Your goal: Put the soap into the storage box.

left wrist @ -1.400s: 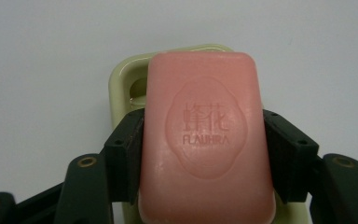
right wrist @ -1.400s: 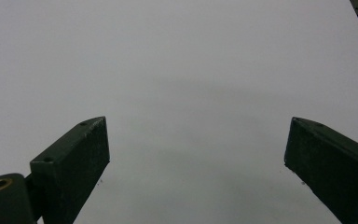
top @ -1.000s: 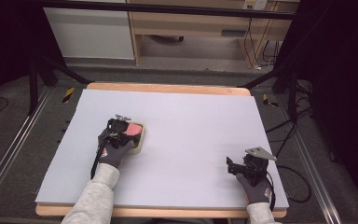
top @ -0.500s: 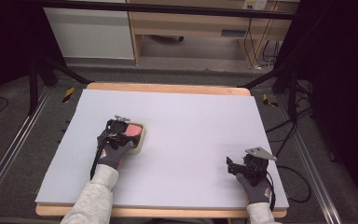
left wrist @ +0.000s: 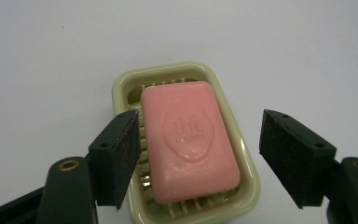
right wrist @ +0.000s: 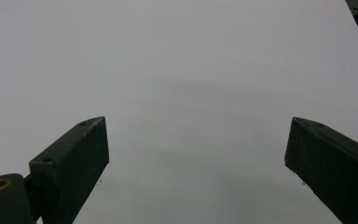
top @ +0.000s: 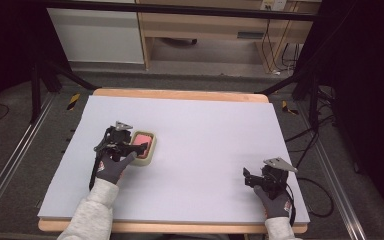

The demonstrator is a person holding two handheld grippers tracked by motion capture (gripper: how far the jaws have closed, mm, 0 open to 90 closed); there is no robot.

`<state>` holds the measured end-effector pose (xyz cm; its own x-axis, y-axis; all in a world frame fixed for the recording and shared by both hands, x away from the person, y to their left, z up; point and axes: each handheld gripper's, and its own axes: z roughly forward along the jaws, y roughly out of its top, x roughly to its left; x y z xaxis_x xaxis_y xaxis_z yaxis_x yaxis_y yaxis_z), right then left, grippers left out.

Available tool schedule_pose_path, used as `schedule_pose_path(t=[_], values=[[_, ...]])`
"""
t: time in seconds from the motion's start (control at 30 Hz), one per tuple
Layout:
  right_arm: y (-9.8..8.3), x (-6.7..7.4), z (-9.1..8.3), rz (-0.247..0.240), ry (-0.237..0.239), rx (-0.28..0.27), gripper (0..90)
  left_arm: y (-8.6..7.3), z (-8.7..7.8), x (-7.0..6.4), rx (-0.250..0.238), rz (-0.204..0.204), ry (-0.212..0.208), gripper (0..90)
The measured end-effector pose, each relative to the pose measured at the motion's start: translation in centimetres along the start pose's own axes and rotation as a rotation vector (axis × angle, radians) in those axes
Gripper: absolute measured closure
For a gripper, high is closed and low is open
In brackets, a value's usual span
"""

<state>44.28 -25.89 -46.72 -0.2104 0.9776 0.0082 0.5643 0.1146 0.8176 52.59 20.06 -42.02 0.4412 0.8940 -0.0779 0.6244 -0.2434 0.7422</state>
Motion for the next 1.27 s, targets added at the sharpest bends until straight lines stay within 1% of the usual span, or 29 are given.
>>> schedule_pose_path(t=[0.13,0.17,0.2,0.3,0.4,0.43,0.47,0.5,0.57,0.67,0.83,0.97,1.1,1.27], values=[[0.0,-0.1,0.0,0.006,-0.001,-0.003,6.7,-0.5,-1.0,-0.1,-0.027,0.037,-0.031,26.7],[0.0,-0.1,0.0,0.010,-0.003,0.000,6.6,-0.9,-1.6,-0.1,-0.038,0.057,-0.047,25.9],[0.0,-0.1,0.0,0.010,-0.003,0.000,6.6,-0.9,-1.6,-0.1,-0.038,0.057,-0.047,25.8],[0.0,-0.2,0.0,0.013,-0.006,-0.002,6.3,-1.7,-2.4,0.1,-0.045,0.078,-0.070,25.6],[-0.1,-0.3,0.0,0.016,-0.017,0.002,6.1,-2.6,-3.0,0.5,-0.044,0.099,-0.065,25.2],[-0.1,-0.4,0.0,0.017,-0.020,0.004,6.1,-3.2,-3.3,0.8,-0.040,0.107,-0.055,25.0],[-0.1,-0.4,0.0,0.017,-0.020,0.004,6.1,-3.2,-3.3,0.8,-0.040,0.107,-0.055,24.9],[-0.1,-0.4,0.0,0.017,-0.023,0.004,6.1,-3.7,-3.6,1.2,-0.040,0.107,-0.053,24.9],[-0.2,-0.5,0.0,0.024,-0.025,0.005,6.1,-4.3,-3.9,1.7,-0.045,0.098,-0.050,24.6],[-0.2,-0.5,-0.1,0.020,-0.026,0.003,6.1,-5.1,-4.4,2.4,-0.049,0.080,-0.047,24.3],[-0.3,-0.5,-0.1,0.007,-0.040,0.013,6.0,-6.7,-5.0,3.6,-0.043,0.073,-0.021,23.7],[-0.3,-0.3,0.1,-0.007,-0.047,0.024,6.0,-8.2,-5.2,4.7,-0.016,0.062,0.016,23.6],[-0.3,-0.4,0.1,-0.001,-0.055,0.029,6.0,-9.1,-5.5,5.5,-0.009,0.049,0.040,24.0],[-0.4,-0.5,0.2,0.005,-0.061,0.036,6.0,-9.4,-5.6,5.9,-0.005,0.045,0.056,23.7]])
